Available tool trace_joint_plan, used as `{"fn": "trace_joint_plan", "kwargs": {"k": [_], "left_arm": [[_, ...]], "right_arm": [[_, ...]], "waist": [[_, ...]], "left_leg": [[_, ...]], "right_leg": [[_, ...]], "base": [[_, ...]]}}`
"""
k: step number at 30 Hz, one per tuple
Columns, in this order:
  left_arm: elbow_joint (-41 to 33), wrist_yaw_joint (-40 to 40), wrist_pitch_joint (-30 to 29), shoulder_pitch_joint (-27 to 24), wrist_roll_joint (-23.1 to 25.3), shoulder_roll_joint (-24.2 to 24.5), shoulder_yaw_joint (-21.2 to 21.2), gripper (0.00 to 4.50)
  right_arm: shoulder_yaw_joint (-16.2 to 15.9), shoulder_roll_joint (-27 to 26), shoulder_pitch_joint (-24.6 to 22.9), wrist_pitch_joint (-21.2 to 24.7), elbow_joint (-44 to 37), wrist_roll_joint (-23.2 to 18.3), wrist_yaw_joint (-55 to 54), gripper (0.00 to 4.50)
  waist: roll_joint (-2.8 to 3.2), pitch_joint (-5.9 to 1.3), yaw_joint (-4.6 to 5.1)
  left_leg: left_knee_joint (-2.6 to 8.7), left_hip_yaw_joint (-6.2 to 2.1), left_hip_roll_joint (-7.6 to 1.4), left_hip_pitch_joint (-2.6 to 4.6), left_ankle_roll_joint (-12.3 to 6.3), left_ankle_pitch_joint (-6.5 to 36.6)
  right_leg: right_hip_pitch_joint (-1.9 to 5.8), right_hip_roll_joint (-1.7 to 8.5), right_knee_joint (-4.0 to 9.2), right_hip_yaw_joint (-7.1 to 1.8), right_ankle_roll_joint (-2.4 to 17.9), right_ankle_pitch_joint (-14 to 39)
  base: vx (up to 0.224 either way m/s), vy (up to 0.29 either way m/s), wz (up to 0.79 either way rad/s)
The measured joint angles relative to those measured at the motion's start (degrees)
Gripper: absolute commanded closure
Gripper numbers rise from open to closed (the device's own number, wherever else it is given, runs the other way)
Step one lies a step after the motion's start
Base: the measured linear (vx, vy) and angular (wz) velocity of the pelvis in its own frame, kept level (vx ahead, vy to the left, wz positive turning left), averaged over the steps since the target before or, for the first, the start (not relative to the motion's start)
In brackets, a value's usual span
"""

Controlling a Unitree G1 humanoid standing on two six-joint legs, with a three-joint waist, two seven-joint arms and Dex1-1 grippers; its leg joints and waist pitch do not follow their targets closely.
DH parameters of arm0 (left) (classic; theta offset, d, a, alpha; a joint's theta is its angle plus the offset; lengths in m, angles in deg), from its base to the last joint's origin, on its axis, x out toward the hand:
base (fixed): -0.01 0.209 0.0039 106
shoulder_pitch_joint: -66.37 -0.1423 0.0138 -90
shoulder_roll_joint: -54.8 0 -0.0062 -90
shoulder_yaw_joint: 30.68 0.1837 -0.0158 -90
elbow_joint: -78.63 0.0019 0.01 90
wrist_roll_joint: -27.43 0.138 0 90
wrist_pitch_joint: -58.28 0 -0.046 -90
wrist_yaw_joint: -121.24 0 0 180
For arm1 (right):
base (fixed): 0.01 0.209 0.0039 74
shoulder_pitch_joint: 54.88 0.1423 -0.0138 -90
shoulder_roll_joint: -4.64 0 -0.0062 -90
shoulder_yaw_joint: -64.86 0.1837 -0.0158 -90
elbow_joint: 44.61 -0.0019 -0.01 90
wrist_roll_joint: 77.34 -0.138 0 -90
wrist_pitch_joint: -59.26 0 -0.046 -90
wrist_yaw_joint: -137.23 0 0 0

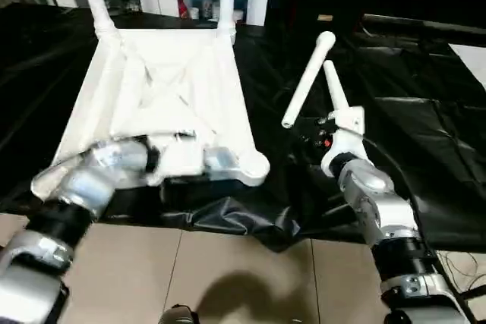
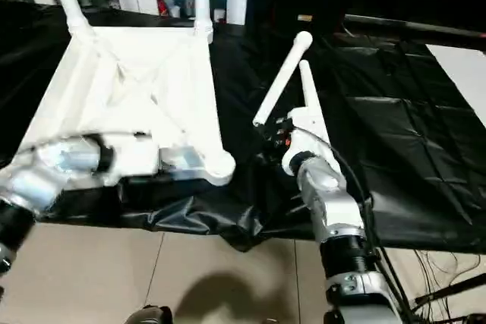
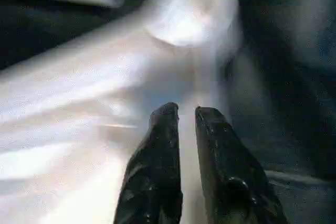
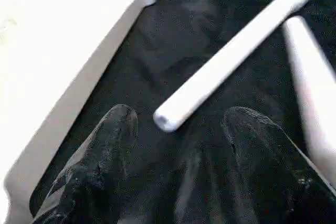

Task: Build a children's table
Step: Pick table leg

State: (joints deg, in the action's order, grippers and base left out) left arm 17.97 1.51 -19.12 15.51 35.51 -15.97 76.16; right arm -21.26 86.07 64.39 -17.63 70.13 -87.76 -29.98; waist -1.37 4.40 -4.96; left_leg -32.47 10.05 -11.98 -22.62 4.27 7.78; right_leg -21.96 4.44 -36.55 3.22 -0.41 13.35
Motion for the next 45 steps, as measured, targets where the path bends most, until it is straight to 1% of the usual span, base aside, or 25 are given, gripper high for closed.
{"fn": "trace_joint_plan", "kwargs": {"k": [3,4,7,10,11,12,13,15,16,17,20,21,23,24,26,28,30,33,35,38,40,41,42,43,45], "left_arm": [[-2.68,0.16,-0.25,1.54,-2.83,1.09,-3.21,3.39],[-3.29,0.06,-0.34,1.54,-3.4,1.12,-3.7,3.3],[-4.54,-0.8,-1.71,0.8,-4.0,1.35,-4.6,3.3],[-8.4,-2.64,-5.99,-1.09,-6.84,0.87,-8.0,3.3],[-9.58,-3.98,-8.42,-1.3,-8.41,-0.57,-9.53,3.3],[-11.71,-7.84,-13.66,-1.53,-10.98,-4.57,-12.36,3.3],[-13.04,-11.09,-17.11,-1.54,-12.78,-7.73,-14.59,3.3],[-14.82,-16.9,-23.12,-1.85,-17.09,-13.35,-16.54,3.3],[-15.46,-20.2,-23.84,-2.72,-19.09,-16.55,-18.25,3.3],[-15.61,-22.28,-24.19,-3.46,-20.02,-18.03,-18.58,3.3],[-17.41,-33.41,-23.35,-8.88,-18.02,-23.67,-20.07,3.3],[-17.19,-36.19,-22.13,-10.79,-16.81,-24.79,-20.25,3.3],[-17.13,-38.3,-21.74,-11.9,-16.12,-25.32,-20.54,3.3],[-17.92,-39.58,-20.51,-12.83,-15.5,-26.05,-20.96,3.3],[-18.63,-40.58,-20.15,-13.65,-14.45,-26.77,-21.36,3.3],[-19.41,-41.71,-21.37,-14.1,-13.08,-27.07,-20.31,3.3],[-19.47,-42.23,-22.8,-13.8,-12.28,-27.12,-18.45,3.3],[-19.46,-42.4,-22.97,-13.19,-11.66,-27.25,-16.4,3.3],[-19.46,-42.54,-22.99,-12.74,-11.82,-27.85,-16.51,3.3],[-19.59,-42.75,-23.57,-12.63,-12.39,-29.09,-16.92,3.3],[-19.74,-43.14,-24.36,-13.03,-12.37,-29.68,-16.87,3.3],[-19.82,-43.25,-24.58,-13.24,-12.37,-29.69,-16.88,3.3],[-19.85,-43.43,-24.81,-13.51,-12.39,-29.69,-16.89,3.3],[-19.85,-43.59,-24.93,-13.56,-12.48,-29.7,-16.89,3.3],[-19.85,-43.58,-25.14,-13.68,-12.96,-29.75,-16.86,3.3]], "right_arm": [[0.08,0.05,0.64,0.45,-0.61,0.22,-0.75,1.58],[0.08,0.11,0.64,0.82,-0.9,0.55,-1.31,1.58],[0.06,0.54,0.66,1.94,-1.29,1.74,-2.59,1.58],[0.03,1.29,0.68,3.19,-1.67,2.68,-4.09,1.58],[0.02,1.47,0.68,3.98,-2.05,3.07,-4.45,1.58],[-0.53,1.89,0.72,6.37,-3.35,3.96,-4.92,1.58],[-1.22,2.17,0.95,8.11,-4.37,4.4,-5.06,1.58],[-3.04,2.63,1.6,11.46,-7.52,5.43,-4.7,1.58],[-3.61,3.32,1.42,12.83,-9.72,5.22,-3.49,1.58],[-3.87,3.72,1.41,13.38,-11.18,5.19,-2.73,1.58],[-3.67,4.99,-3.63,8.74,-17.83,4.98,-0.95,1.58],[-3.42,4.73,-5.48,8.66,-19.17,4.65,-1.08,1.58],[-3.29,4.26,-7.34,8.77,-19.89,4.32,-1.38,1.58],[-3.16,3.11,-9.87,8.87,-22.37,4.11,-2.37,1.58],[-3.51,1.35,-11.92,9.34,-23.67,3.74,-2.95,1.58],[-3.16,-0.87,-12.96,11.07,-24.77,2.78,-4.37,1.58],[-2.69,-1.81,-13.05,12.53,-25.79,1.81,-5.07,1.58],[-2.45,-1.57,-13.08,12.9,-27.34,1.57,-5.07,1.58],[-2.45,-1.08,-13.22,12.9,-27.59,1.57,-4.88,1.58],[-2.36,-0.86,-13.57,13.04,-28.42,1.55,-4.68,1.58],[-2.24,-0.87,-13.57,13.18,-28.6,1.53,-4.67,1.58],[-2.24,-0.86,-13.57,13.17,-28.6,1.54,-4.64,1.58],[-2.24,-0.85,-13.56,13.17,-28.61,1.55,-4.62,1.58],[-2.22,-0.83,-13.52,13.17,-28.71,1.55,-4.63,1.58],[-2.29,-0.87,-13.55,13.19,-28.78,1.56,-4.63,1.58]], "waist": [[0.05,-0.1,-0.01],[0.05,-0.1,-0.03],[0.02,-0.1,-0.04],[0.02,-0.1,-0.04],[0.02,-0.1,-0.19],[0.02,-0.1,-0.39],[0.01,-0.09,-0.48],[0.02,-0.09,-0.23],[0.11,-0.09,-0.13],[0.11,-0.09,-0.1],[0.22,-0.17,0.08],[0.22,-0.17,0.24],[0.26,-0.15,0.37],[0.4,-0.22,0.33],[0.6,-0.22,0.53],[0.63,-0.2,0.9],[0.68,-0.17,0.97],[0.74,-0.18,1.22],[0.87,-0.16,1.53],[1.29,-0.01,1.94],[1.6,0.17,2.4],[1.69,0.14,2.58],[1.86,0.07,2.74],[1.85,0.06,2.9],[2.05,-0.01,3.13]], "left_leg": [[0.01,0.05,0.05,0.22,0.0,0.0],[0.0,0.07,0.05,0.24,0.0,0.0],[-0.05,0.1,0.05,0.24,0.0,0.0],[-0.11,0.15,0.05,0.24,0.0,0.0],[-0.13,0.17,0.06,0.23,0.0,0.0],[-0.18,0.2,0.08,0.21,0.0,0.0],[-0.24,0.24,0.09,0.2,-0.01,0.0],[-0.4,0.29,0.08,0.21,-0.02,0.01],[-0.45,0.3,0.1,0.23,-0.05,0.03],[-0.48,0.3,0.09,0.22,-0.07,0.04],[-0.47,0.29,0.06,0.26,-0.21,0.14],[-0.46,0.26,0.04,0.22,-0.22,0.14],[-0.47,0.11,0.04,0.16,-0.21,0.13],[-0.45,0.09,0.03,0.18,-0.21,0.13],[-0.45,0.1,0.06,0.19,-0.21,0.14],[-0.46,0.1,0.08,0.2,-0.21,0.14],[-0.45,0.09,0.13,0.18,-0.21,0.14],[-0.45,0.08,0.15,0.18,-0.21,0.14],[-0.42,0.08,0.15,0.23,-0.22,0.16],[0.04,0.1,0.17,1.01,-0.26,0.22],[0.6,0.14,0.16,2.18,-0.17,0.64],[0.64,0.07,0.14,2.56,-0.14,0.74],[0.65,-0.06,0.09,2.92,-0.03,1.03],[0.68,-0.1,0.09,3.1,-0.01,1.2],[0.87,-0.23,0.09,3.59,0.01,1.63]], "right_leg": [[0.03,0.0,-0.13,-0.2,0.02,0.02],[0.02,0.0,-0.16,-0.23,0.02,0.02],[0.01,0.0,-0.22,-0.26,0.02,0.02],[-0.03,-0.01,-0.28,-0.35,0.02,0.02],[-0.03,-0.01,-0.31,-0.38,0.02,0.02],[-0.03,0.0,-0.33,-0.44,0.02,0.02],[-0.02,0.0,-0.39,-0.52,0.02,0.02],[-0.02,0.0,-0.46,-0.63,0.01,0.01],[-0.02,0.0,-0.45,-0.71,0.0,0.0],[-0.01,-0.01,-0.46,-0.71,-0.02,0.0],[0.02,-0.08,-0.33,-0.75,-0.15,-0.01],[-0.02,-0.15,-0.3,-0.76,-0.22,-0.05],[-0.06,-0.22,-0.29,-0.74,-0.27,-0.08],[-0.03,-0.24,-0.22,-0.74,-0.27,-0.08],[-0.02,-0.23,-0.19,-0.79,-0.3,-0.11],[-0.02,-0.22,-0.18,-0.83,-0.33,-0.16],[-0.01,-0.2,-0.16,-0.88,-0.37,-0.21],[0.01,-0.21,-0.04,-0.94,-0.51,-0.37],[0.07,-0.21,0.09,-0.94,-0.6,-0.34],[0.85,-0.28,0.81,-0.86,-0.83,-0.23],[2.14,-0.48,1.8,-0.83,-0.85,-0.21],[2.65,-0.59,2.08,-0.81,-0.87,-0.2],[3.27,-0.88,2.61,-0.8,-0.87,-0.2],[3.48,-0.95,2.84,-0.86,-0.87,-0.19],[4.25,-1.09,3.56,-0.86,-0.76,-0.16]], "base": [[0.0,0.0,0.0],[0.0,0.0,0.0],[0.0,0.0,0.0],[0.0,0.0,0.0],[0.0,0.0,0.0],[0.0,0.0,0.0],[0.0,0.0,0.0],[0.0,0.0,0.0],[0.0,0.0,0.0],[0.0,0.0,0.0],[0.0,0.0,0.0],[0.0,0.0,0.0],[0.0,0.0,0.0],[0.0,0.0,0.0],[0.0,0.0,0.0],[0.0,0.0,0.0],[0.0,0.0,0.0],[0.0,0.0,0.0],[0.0,0.0,0.0],[0.0,0.0,0.0],[0.025,0.004,-0.03],[0.05,0.007,-0.06],[0.068,0.014,-0.05],[0.077,0.012,-0.04],[0.083,0.011,-0.05]]}}
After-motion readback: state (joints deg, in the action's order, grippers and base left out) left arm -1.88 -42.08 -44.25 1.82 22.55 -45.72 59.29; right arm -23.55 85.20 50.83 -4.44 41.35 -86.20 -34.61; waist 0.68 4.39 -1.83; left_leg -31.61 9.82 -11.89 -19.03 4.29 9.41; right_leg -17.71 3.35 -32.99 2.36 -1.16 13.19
